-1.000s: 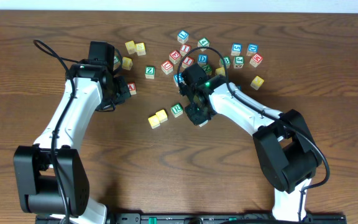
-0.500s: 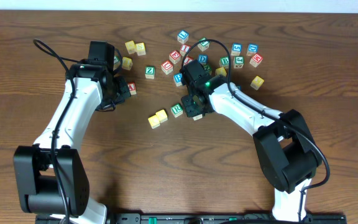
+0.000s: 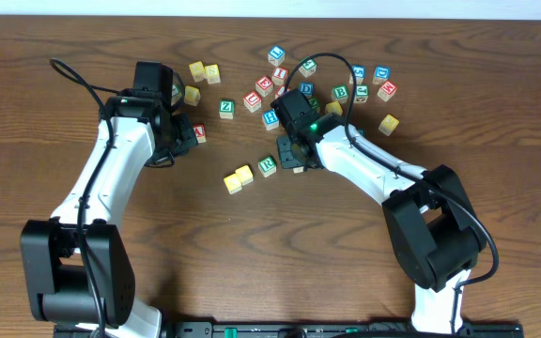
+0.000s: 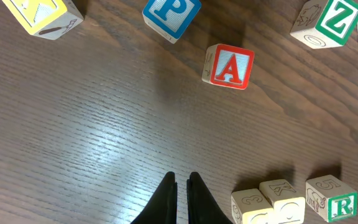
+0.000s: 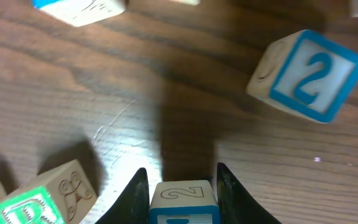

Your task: Spell out CORL

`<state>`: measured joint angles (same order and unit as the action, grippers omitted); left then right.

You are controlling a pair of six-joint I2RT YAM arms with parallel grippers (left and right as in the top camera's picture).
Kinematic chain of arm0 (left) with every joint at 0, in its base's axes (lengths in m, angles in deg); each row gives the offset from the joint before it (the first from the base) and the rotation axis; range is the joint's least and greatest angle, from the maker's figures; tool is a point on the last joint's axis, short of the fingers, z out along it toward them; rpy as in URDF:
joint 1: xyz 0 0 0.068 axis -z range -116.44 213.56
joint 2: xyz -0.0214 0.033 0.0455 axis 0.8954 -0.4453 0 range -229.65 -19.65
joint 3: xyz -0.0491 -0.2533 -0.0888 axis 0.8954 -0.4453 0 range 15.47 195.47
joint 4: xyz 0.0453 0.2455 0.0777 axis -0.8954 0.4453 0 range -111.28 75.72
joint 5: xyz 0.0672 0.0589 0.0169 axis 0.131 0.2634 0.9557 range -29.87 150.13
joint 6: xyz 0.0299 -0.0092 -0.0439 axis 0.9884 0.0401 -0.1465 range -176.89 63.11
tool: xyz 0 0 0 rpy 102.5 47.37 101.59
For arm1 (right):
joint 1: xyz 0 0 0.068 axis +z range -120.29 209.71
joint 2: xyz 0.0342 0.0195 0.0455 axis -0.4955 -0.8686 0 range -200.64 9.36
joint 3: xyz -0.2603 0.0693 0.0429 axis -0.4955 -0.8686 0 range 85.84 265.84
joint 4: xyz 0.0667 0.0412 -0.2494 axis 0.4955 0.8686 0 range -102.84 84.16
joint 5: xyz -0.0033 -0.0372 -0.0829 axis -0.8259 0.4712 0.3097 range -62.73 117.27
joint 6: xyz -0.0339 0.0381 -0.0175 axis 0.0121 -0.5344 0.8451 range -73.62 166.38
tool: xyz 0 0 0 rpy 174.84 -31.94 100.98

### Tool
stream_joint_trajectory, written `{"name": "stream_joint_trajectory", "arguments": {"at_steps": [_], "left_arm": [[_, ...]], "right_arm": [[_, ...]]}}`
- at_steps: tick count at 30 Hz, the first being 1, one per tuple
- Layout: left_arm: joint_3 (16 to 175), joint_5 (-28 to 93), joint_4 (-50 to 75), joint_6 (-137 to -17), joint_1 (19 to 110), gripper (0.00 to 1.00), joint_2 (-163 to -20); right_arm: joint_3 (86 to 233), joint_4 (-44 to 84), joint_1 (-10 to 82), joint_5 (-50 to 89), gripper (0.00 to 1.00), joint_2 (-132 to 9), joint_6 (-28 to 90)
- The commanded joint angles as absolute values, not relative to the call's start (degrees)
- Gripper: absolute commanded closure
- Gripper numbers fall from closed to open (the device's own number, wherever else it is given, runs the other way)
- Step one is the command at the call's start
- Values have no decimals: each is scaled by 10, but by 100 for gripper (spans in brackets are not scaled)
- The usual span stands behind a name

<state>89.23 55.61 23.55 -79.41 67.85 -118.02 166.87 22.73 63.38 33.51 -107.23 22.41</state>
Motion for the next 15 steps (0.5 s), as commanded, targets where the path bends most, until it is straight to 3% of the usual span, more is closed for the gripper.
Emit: {"name": "stream_joint_trajectory", "arguments": {"at_steps": [1,11,15], "left_arm": [[889,563,235,-797,678,92,-1182],[889,563,233,-797,678,92,-1182],[889,563,233,-797,678,92,-1182]], "right_arm": [[1679,227,634,375,87,-1060,173],[1674,229,643,415,84,-1061,118],[1671,227,643,415,75,-1061,117]]}}
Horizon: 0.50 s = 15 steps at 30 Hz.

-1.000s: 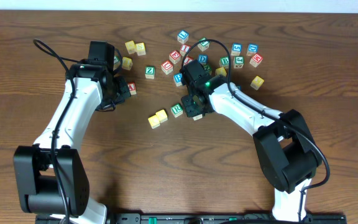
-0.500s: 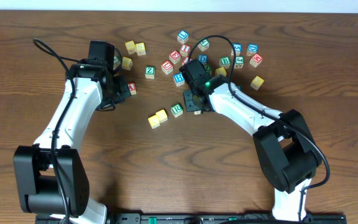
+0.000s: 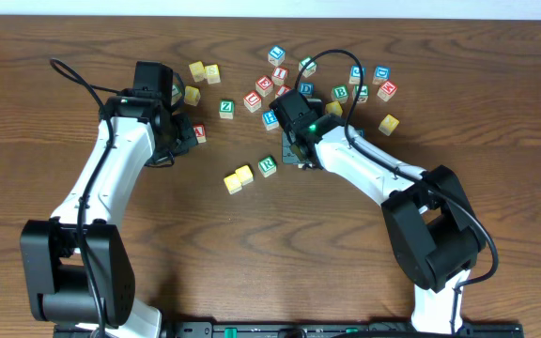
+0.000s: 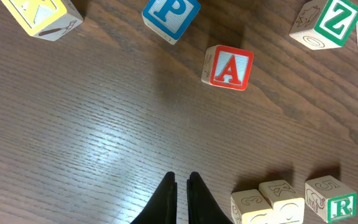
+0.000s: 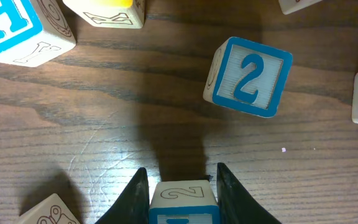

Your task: Spell out CORL

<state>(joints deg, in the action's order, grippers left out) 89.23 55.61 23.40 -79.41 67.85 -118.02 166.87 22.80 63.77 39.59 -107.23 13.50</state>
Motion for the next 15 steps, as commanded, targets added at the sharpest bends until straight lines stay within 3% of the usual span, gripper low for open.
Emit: {"name": "stream_joint_trajectory", "arguments": {"at_steps": [1,3,5,15], "left_arm": [[889,563,233,-797,678,92,-1182],[889,563,234,-797,678,92,-1182],[889,563,234,-797,678,92,-1182],[889,564,229,-796,678,92,-1182]], "right_arm": [[1670,228,643,414,71,-1061,117],[1670,237,643,413,60,-1061,117],[1670,242,643,413,56,-1061,117],[1668,240,643,413,51,-1060,117]]}}
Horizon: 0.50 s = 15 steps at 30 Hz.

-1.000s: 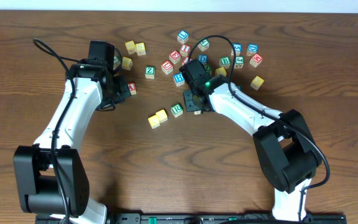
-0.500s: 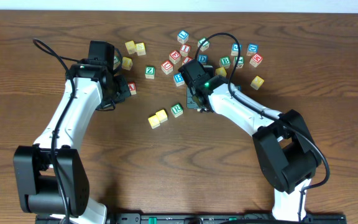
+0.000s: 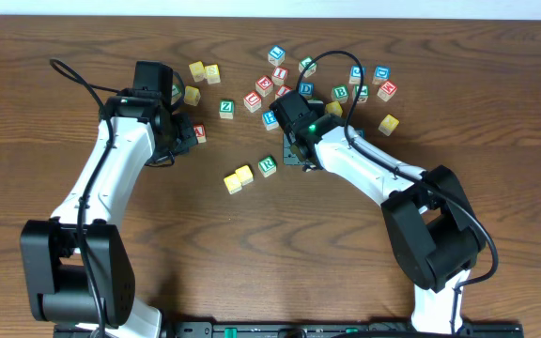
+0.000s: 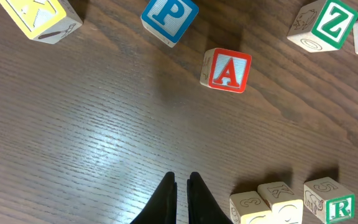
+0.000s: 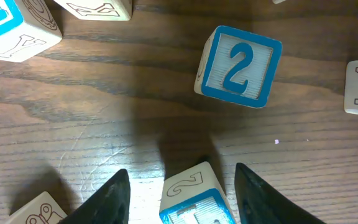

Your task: Spell out CORL

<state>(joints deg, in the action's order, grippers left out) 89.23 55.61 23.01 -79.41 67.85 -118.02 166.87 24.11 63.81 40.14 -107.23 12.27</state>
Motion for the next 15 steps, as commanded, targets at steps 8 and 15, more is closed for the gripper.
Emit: {"name": "stream_joint_trajectory", "arguments": {"at_steps": [8,15], "left_arm": [[889,563,229,-795,678,92,-1182],[892,563,250,-798,678,92,-1149]], "right_arm": [[1711,233,639,414,50,-1053,225],[1769,257,639,292,67,-1053,310]]}}
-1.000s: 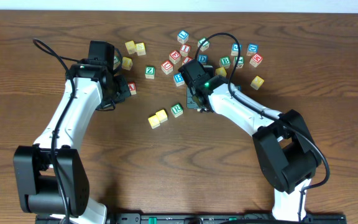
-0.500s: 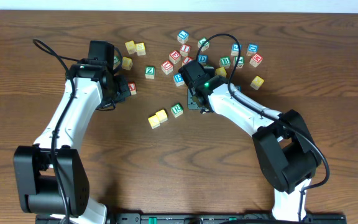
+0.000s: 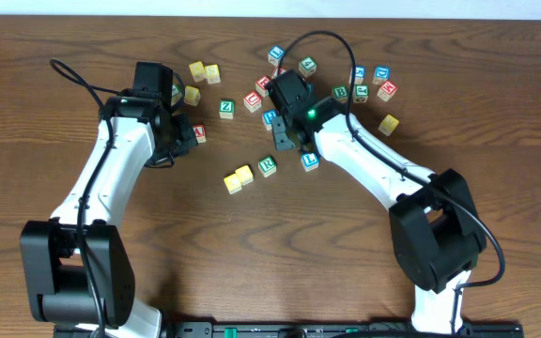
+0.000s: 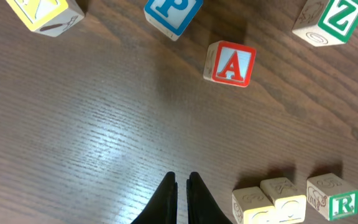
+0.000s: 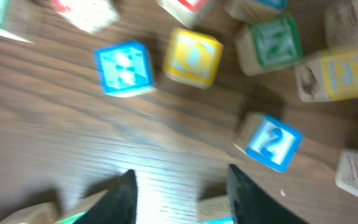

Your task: Spell out CORL

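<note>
Two yellow blocks (image 3: 239, 177) lie side by side on the table, with the green R block (image 3: 267, 165) to their right. Right of that, across a small gap, stands a blue block (image 3: 310, 161). My right gripper (image 3: 286, 139) hangs open and empty above and behind this row; its view is blurred, showing the right gripper (image 5: 180, 173) with the blue block's top (image 5: 213, 210) at the lower edge. My left gripper (image 4: 182, 178) is shut on nothing over bare wood, left of the yellow blocks (image 4: 269, 200) and the R block (image 4: 334, 202).
Several loose letter blocks lie scattered at the back middle (image 3: 280, 80). Among them are a blue 2 block (image 5: 272, 142), a blue H block (image 5: 124, 68) and a yellow block (image 5: 194, 56). A red A block (image 4: 230, 63), blue P block (image 4: 169, 9) and green Z block (image 4: 331, 18) lie ahead of the left gripper.
My right gripper was low and open right at the blue block; now it is higher and farther back toward the scattered blocks. The blue block stays on the table. The left arm barely shifted.
My right gripper was shut on the blue block just right of the green R block, and still held it at the second moment. Then its jaws stood open with the block on the table. Now it is raised clear of it. The left gripper stayed shut throughout.
</note>
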`<state>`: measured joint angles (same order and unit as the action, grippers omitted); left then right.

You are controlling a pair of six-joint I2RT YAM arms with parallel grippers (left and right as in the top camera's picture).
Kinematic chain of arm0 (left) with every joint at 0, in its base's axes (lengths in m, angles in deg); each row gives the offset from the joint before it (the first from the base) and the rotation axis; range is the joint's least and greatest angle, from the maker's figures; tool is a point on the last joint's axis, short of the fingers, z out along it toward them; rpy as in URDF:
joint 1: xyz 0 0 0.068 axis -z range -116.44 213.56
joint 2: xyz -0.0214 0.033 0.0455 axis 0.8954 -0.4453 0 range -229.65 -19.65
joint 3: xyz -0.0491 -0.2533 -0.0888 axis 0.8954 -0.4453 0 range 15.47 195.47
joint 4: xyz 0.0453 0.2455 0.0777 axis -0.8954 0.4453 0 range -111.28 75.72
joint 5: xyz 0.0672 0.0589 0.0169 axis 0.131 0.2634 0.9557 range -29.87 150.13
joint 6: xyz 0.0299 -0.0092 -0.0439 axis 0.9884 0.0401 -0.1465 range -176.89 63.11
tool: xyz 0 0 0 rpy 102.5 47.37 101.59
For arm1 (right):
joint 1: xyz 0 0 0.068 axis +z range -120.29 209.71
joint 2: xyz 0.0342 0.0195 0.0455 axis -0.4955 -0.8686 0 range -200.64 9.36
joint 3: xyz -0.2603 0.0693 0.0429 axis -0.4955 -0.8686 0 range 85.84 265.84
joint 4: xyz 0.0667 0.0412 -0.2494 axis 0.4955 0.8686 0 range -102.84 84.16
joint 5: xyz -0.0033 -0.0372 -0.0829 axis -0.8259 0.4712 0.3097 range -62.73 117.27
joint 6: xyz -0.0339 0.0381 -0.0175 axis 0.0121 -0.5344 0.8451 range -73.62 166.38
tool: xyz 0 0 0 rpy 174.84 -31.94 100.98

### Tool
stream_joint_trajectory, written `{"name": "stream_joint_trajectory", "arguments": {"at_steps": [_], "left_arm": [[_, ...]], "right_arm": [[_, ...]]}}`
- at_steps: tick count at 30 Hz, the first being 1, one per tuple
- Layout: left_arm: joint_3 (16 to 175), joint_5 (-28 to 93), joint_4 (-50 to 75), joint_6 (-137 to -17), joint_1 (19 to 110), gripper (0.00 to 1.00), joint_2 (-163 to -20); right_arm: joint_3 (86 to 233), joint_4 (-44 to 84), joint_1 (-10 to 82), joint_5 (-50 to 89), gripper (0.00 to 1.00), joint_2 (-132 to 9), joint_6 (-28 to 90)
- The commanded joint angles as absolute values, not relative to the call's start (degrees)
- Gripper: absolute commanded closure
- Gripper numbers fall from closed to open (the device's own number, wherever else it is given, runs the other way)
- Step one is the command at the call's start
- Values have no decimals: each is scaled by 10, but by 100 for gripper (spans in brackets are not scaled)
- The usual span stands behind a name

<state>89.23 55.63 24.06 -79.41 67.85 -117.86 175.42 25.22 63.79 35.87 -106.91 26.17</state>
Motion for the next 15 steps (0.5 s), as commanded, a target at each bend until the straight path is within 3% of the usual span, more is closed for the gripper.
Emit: {"name": "stream_joint_trajectory", "arguments": {"at_steps": [1,8,15], "left_arm": [[892,563,260,-809,679,92,-1141],[865,560,305,-860,691,92,-1141],[817,528,262,-888,725,92,-1142]], "right_arm": [[1769,258,639,273,73,-1053,310],[1760,264,643,241,97,-1076,301],[1760,257,643,242,99,-1107,301]]}}
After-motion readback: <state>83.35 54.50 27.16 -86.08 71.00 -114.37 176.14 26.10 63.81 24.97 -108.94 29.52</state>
